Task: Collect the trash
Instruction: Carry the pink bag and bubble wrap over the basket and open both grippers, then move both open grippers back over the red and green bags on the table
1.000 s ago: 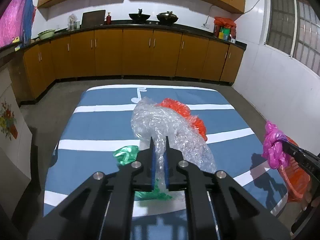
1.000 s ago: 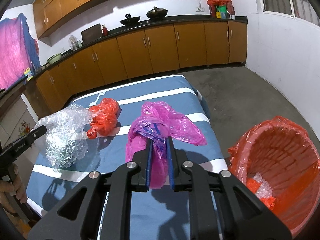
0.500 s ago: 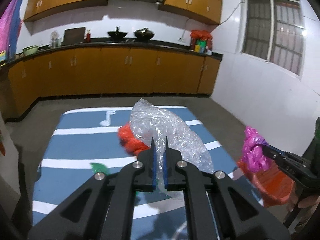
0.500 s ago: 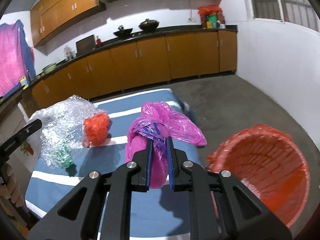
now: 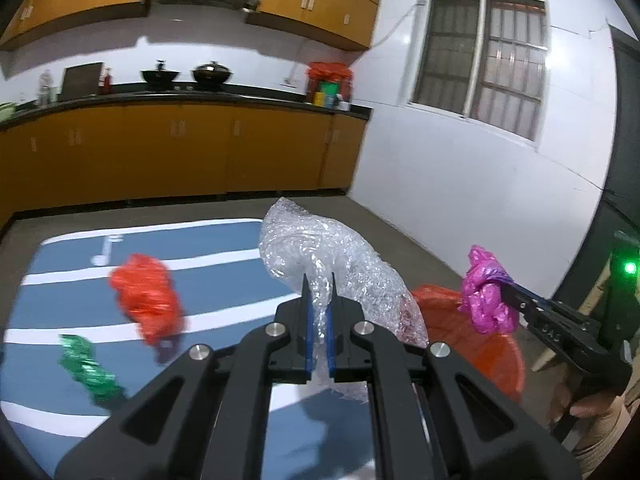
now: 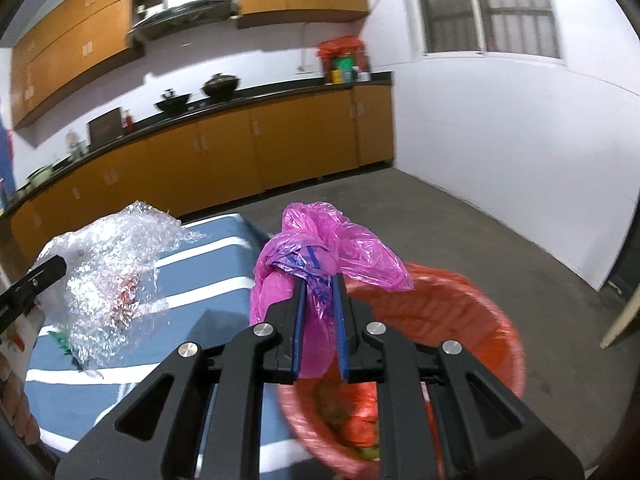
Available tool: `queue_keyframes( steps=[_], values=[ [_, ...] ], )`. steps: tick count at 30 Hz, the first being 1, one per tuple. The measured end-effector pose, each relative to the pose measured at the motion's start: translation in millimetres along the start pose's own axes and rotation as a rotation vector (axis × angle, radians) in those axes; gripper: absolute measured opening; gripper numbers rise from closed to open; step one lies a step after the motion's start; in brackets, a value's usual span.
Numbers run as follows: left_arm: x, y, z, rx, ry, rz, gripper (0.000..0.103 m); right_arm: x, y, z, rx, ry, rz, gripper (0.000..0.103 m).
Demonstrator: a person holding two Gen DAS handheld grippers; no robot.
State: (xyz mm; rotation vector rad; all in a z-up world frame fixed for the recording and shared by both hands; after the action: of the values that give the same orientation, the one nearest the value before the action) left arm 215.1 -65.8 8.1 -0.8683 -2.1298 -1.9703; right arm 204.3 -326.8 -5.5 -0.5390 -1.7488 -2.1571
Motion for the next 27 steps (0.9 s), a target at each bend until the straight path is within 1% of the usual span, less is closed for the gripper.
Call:
queue_keyframes(
  steps=[5,8,14,21,23,25,27],
  values=[
    [-16,-6,-45,-0.019,-0.087,0.021,0.006,8,-6,-34,-0.052,-0.064,0.003,0.014],
    [-26,-11,-66,-0.033,-0.125,0.039,0.007,9,-9,-48,-0.078,-0.088,0.006,0.014],
    [-44,-22,-98,-0.056,-0.175,0.082,0.007,10,-11,-63,-0.113,-0.119,0.006,0.014],
    [-66,-34,-121,-0.072,-0.219,0.137,0.008,7,-11,-78,-0.150,-0.148,0.012,0.015],
    [-71,-39,-125,-0.077,-0.229,0.152,0.012,5,-12,-82,-0.170,-0.144,0.020,0.019],
    [-78,-46,-130,-0.088,-0.233,0.175,0.029,1,-11,-82,-0.182,-0.145,0.033,0.023],
    [-84,-53,-132,-0.092,-0.231,0.195,0.033,0,-12,-84,-0.189,-0.146,0.039,0.032]
  ],
)
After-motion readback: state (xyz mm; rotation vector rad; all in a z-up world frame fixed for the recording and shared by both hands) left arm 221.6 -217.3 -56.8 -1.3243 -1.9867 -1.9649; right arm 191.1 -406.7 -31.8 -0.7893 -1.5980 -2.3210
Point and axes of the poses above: each gripper's, at about its wrist camera, not at the fingertips, and x roughly against the way its jaws point, z to its left, y to its top, the point moved 2 cm from there along -x, roughly the way its jaws point, and after that the axes turned 7 degrees about y, right-handed, at the moved point
